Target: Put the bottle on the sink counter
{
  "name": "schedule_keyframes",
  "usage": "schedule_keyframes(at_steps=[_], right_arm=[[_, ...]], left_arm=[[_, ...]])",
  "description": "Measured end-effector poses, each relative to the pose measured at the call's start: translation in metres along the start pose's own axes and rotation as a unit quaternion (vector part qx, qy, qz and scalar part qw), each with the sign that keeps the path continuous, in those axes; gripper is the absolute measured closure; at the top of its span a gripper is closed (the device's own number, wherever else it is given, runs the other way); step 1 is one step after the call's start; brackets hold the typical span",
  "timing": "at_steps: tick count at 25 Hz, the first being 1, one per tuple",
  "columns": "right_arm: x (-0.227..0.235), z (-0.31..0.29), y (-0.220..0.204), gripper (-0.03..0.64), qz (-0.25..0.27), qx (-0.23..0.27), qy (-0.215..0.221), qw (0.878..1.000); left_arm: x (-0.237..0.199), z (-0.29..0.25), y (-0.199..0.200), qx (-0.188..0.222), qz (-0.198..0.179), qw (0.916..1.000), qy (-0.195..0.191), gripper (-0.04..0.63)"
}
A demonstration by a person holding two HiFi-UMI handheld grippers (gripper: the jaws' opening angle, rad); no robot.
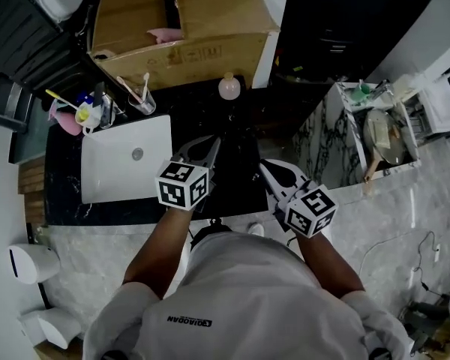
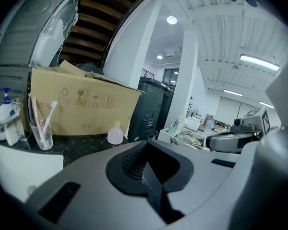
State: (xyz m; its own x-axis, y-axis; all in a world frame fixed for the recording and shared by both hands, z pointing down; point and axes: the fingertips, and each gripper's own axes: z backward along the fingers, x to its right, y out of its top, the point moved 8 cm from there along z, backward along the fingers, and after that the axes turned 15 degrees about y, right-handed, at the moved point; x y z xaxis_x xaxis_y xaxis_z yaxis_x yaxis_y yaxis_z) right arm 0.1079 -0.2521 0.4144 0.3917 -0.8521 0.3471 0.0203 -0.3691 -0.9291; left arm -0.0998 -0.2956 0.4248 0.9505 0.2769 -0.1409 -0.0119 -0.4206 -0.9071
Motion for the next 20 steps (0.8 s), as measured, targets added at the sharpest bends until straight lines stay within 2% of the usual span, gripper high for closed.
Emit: schedule_keyframes(at_steps=[3,8,11,16,20], right_arm=[[-0.012,0.005,-0.005,0.578,0.006,-0.006,0.012,1.000],[-0.029,0.018,-0.011,0.577,0.022,-0.018,0.036,0.999],[-0.035,0.028,-0.013,0.577,0.029,-0.022,0.047,0.998],[-0.041,0.049,-0.016,0.577,0.032,-0.013,0.053,0.998],[-0.050,0.058,-0.021,0.577,0.030,-0.005,0.059,0.998]], left_arm=[[0.017,0.024,-0.016,-0.003,0.016,0.9999,-0.005,0.581],[0.046,0.065,-0.036,0.004,0.002,1.0000,0.007,0.581],[0.060,0.082,-0.041,0.014,0.008,0.9998,0.015,0.581],[0.085,0.106,-0.046,0.019,-0.004,0.9998,0.008,0.581],[0.094,0.130,-0.051,0.031,-0.003,0.9993,0.021,0.581]])
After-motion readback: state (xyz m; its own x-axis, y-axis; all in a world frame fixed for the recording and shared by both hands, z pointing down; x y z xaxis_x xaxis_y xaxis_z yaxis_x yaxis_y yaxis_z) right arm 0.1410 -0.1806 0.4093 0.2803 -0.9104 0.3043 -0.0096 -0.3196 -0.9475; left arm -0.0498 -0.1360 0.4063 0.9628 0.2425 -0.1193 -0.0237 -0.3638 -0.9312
